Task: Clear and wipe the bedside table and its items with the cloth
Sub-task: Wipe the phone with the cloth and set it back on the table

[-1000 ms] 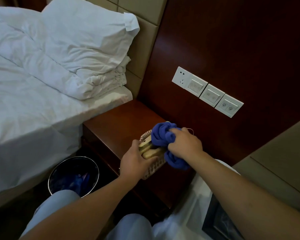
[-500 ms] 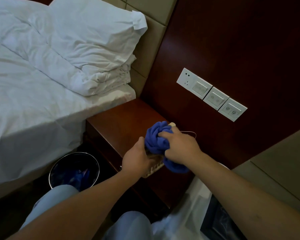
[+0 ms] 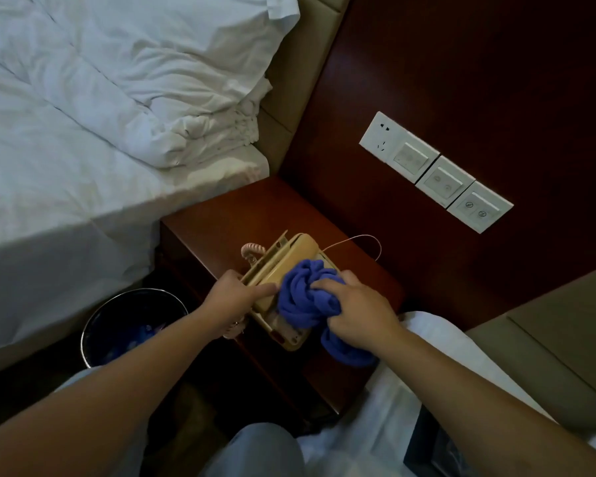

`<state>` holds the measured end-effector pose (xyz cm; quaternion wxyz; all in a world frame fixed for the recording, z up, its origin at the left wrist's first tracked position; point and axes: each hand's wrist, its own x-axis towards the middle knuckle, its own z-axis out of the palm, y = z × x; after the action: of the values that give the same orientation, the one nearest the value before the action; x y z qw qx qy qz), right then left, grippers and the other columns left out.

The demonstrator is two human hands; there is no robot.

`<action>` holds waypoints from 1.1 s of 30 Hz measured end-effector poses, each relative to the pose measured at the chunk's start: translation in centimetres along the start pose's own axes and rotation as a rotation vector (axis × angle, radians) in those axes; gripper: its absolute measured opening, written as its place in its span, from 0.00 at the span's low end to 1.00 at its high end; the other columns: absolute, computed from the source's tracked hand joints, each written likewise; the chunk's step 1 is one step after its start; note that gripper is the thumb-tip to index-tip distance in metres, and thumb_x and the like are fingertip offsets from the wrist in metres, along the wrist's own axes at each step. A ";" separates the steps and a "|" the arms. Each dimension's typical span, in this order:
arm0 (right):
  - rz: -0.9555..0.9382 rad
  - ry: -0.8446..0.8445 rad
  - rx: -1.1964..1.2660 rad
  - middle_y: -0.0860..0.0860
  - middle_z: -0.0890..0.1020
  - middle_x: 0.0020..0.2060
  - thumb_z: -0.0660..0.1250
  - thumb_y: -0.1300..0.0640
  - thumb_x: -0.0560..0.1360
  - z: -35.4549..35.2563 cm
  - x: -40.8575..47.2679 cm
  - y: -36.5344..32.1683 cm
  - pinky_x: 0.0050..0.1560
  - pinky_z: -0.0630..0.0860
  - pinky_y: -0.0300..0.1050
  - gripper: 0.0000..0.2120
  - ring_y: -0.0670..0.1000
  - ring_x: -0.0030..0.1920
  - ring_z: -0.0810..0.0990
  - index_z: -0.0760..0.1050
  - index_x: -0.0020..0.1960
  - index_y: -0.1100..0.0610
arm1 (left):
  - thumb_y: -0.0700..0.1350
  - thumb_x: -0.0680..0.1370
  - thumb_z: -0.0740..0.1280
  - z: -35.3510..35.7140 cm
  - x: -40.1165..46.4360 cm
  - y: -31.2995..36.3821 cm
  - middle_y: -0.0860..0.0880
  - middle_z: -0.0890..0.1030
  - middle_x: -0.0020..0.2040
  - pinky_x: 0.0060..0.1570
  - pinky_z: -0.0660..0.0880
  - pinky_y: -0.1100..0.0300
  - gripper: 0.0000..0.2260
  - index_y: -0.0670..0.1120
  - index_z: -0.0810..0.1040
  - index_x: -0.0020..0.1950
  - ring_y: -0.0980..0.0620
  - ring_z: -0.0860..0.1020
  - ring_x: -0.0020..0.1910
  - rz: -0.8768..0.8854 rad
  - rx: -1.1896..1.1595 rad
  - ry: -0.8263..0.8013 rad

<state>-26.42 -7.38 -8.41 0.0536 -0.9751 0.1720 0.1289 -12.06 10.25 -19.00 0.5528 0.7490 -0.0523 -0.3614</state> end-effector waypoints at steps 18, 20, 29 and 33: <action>-0.041 -0.060 -0.368 0.49 0.69 0.59 0.64 0.52 0.75 -1.8 7.8 -0.7 0.42 0.69 0.49 0.20 0.54 0.45 0.75 0.69 0.66 0.40 | 0.65 0.58 0.80 -2.1 3.9 0.9 0.47 0.86 0.56 0.65 0.76 0.40 0.41 0.49 0.75 0.65 0.45 0.85 0.55 -0.122 -0.054 -0.391; 0.070 -0.007 -0.404 0.51 0.69 0.61 0.65 0.51 0.76 -1.0 9.3 0.5 0.44 0.70 0.49 0.21 0.56 0.50 0.77 0.69 0.68 0.42 | 0.65 0.59 0.80 -2.0 4.1 0.5 0.47 0.86 0.56 0.66 0.75 0.40 0.41 0.49 0.75 0.66 0.46 0.85 0.55 -0.108 -0.058 -0.396; 0.162 0.097 -0.126 0.48 0.69 0.59 0.63 0.54 0.74 -3.7 7.7 1.1 0.45 0.69 0.48 0.21 0.54 0.42 0.72 0.69 0.65 0.42 | 0.63 0.69 0.77 -2.4 3.2 1.4 0.49 0.87 0.53 0.52 0.77 0.50 0.29 0.49 0.76 0.63 0.48 0.85 0.53 -0.083 -0.049 -0.390; -0.027 0.012 -0.297 0.48 0.69 0.58 0.65 0.51 0.74 -1.1 6.5 0.1 0.44 0.72 0.48 0.22 0.54 0.46 0.76 0.68 0.66 0.40 | 0.63 0.71 0.76 -1.8 3.0 2.1 0.48 0.86 0.53 0.49 0.74 0.52 0.27 0.49 0.75 0.62 0.48 0.84 0.53 -0.081 -0.067 -0.367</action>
<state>-20.31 -9.77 -9.10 -0.0908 -0.9753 0.1384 0.1462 -8.11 9.44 -18.43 0.5438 0.6531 -0.1099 -0.5154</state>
